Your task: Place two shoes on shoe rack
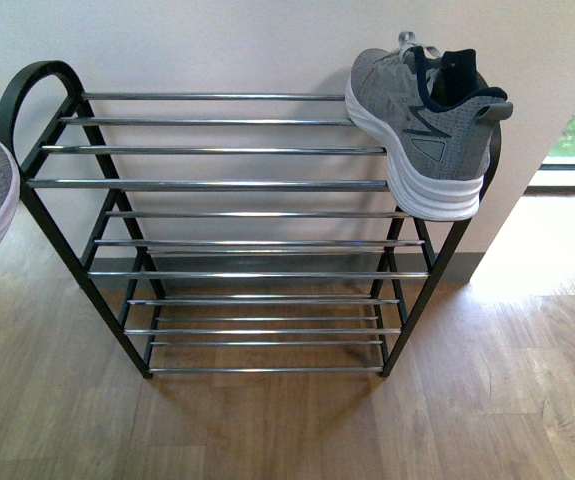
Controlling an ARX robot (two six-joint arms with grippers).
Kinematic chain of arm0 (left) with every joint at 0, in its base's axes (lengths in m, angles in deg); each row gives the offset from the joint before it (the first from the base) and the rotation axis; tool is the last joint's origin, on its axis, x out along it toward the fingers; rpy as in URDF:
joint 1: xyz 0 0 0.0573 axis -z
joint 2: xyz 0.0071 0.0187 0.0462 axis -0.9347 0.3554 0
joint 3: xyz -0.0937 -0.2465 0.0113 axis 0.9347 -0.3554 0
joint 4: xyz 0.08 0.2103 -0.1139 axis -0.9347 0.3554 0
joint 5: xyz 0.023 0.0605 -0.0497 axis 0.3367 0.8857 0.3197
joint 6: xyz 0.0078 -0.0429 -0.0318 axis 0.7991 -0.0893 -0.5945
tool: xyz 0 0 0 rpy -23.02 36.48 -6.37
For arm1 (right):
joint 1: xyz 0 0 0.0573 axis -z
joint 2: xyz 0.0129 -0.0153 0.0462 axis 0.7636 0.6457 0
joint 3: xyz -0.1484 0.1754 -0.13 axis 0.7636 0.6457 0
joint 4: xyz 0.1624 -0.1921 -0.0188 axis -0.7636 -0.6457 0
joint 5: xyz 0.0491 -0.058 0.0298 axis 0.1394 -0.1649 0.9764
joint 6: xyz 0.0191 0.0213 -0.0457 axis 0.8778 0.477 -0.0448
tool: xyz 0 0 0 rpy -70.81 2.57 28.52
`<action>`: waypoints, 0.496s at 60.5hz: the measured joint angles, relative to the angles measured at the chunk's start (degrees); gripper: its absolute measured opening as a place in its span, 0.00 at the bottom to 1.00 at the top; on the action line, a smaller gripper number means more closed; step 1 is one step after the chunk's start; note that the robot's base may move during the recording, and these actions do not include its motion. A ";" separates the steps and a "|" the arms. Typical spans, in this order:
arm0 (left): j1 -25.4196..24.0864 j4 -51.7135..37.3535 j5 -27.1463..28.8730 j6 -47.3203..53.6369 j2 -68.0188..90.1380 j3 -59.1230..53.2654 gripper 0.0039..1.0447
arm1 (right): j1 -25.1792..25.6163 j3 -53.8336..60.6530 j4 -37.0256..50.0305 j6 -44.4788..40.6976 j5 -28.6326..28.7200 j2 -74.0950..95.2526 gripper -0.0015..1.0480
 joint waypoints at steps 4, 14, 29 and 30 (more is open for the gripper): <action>0.00 0.00 -0.02 0.00 0.00 0.00 0.01 | -0.72 3.58 1.27 0.37 -0.98 -2.84 0.47; 0.00 0.00 0.00 0.00 0.00 0.00 0.01 | -2.67 11.08 2.58 0.66 -2.34 -8.48 0.22; 0.00 0.00 0.00 0.00 0.00 0.00 0.01 | -2.80 20.09 2.54 0.85 -2.58 -17.46 0.02; 0.00 0.00 0.00 0.00 0.00 0.00 0.01 | -2.80 20.39 2.47 0.85 -2.58 -17.86 0.02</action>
